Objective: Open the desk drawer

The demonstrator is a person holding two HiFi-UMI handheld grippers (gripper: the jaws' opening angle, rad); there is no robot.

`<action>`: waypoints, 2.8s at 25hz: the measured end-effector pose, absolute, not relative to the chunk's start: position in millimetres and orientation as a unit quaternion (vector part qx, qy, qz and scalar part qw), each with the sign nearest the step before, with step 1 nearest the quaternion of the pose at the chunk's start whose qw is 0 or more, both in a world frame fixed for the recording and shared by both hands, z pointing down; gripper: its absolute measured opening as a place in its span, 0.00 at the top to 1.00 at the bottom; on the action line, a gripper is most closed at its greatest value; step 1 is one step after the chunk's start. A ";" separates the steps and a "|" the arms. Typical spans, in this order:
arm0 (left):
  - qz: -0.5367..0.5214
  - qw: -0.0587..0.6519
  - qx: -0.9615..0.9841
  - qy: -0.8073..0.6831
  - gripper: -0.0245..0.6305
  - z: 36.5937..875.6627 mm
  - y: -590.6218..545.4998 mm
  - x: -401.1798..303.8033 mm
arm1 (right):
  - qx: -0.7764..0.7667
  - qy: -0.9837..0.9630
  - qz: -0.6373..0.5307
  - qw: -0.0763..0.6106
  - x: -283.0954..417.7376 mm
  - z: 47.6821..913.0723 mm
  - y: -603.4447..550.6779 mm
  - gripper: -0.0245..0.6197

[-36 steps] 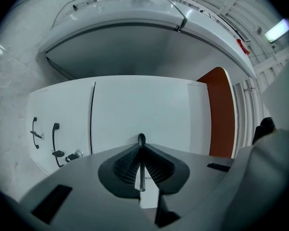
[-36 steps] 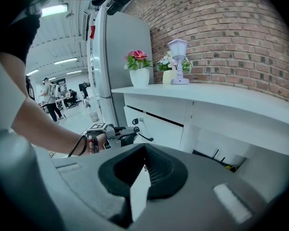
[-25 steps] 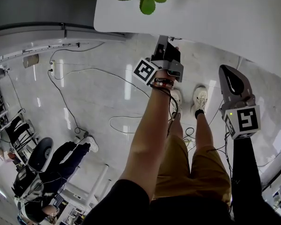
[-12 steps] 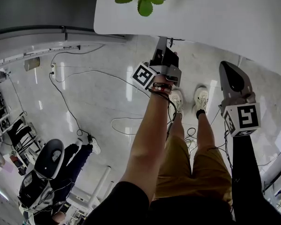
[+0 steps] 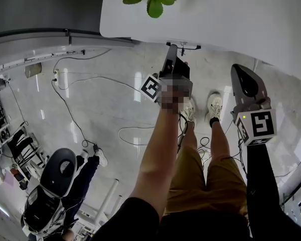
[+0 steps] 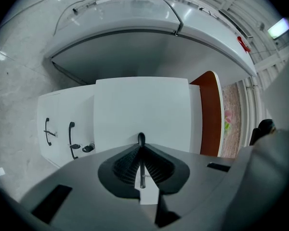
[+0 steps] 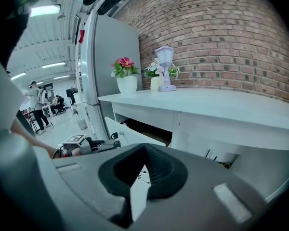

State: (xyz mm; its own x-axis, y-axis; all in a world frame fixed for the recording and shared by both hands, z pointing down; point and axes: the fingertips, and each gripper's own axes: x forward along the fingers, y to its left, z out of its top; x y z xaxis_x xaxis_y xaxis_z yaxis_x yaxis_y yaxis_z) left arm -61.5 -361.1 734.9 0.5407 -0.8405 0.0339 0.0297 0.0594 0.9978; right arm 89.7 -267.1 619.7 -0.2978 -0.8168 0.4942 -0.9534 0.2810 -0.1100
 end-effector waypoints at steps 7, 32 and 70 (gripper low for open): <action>-0.331 0.646 0.596 -0.344 0.92 734.0 -332.4 -72.8 | 0.568 -0.782 0.191 0.171 81.3 612.3 -250.5 0.96; -0.298 0.655 0.595 -0.359 0.91 739.6 -277.3 -103.4 | 0.557 -0.797 0.177 0.155 44.7 599.1 -228.2 0.96; -0.275 0.682 0.568 -0.369 0.91 735.4 -202.2 -127.0 | 0.546 -0.807 0.156 0.160 27.6 585.7 -216.9 0.96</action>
State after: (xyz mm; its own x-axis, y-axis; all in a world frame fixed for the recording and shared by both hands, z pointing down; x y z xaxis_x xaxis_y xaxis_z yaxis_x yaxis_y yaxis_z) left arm -127.0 -202.2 735.4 0.5760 -0.7950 0.1905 -0.0437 0.2027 0.9783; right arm 27.6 -216.9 585.7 -0.3515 -0.8321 0.4290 -0.9319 0.3546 -0.0760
